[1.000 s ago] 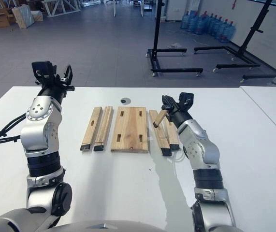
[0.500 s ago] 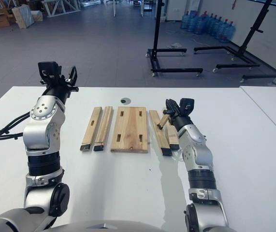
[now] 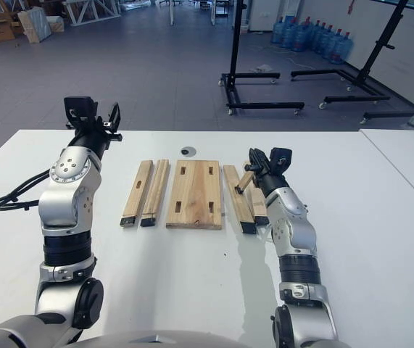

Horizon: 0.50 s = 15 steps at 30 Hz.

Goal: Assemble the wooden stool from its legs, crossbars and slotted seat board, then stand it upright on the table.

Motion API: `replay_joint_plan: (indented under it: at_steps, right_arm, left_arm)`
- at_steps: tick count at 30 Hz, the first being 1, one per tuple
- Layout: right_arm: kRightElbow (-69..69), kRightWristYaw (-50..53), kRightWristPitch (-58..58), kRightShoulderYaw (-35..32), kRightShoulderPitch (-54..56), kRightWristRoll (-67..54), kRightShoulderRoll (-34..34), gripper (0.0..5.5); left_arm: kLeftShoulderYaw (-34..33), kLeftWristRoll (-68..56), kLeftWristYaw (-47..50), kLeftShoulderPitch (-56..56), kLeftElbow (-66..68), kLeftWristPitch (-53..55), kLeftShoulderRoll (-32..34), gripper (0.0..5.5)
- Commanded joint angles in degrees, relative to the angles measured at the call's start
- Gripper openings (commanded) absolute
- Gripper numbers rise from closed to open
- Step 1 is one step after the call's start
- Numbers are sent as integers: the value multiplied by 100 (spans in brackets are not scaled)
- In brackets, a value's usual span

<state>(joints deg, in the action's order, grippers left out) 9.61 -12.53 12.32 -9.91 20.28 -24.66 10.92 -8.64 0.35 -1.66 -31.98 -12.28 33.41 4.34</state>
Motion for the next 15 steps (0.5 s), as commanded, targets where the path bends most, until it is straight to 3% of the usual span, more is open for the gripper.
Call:
replay_joint_plan:
  at_steps: [1,15]
  right_arm:
    - [-94,45,63,-21,167,44,-89,41]
    - [-83,61,83,66,80,223,-220,41]
  left_arm:
    - [74,-29,37,53,-4,-11,49,238]
    - [149,-35,75,122,-22,15,37,238]
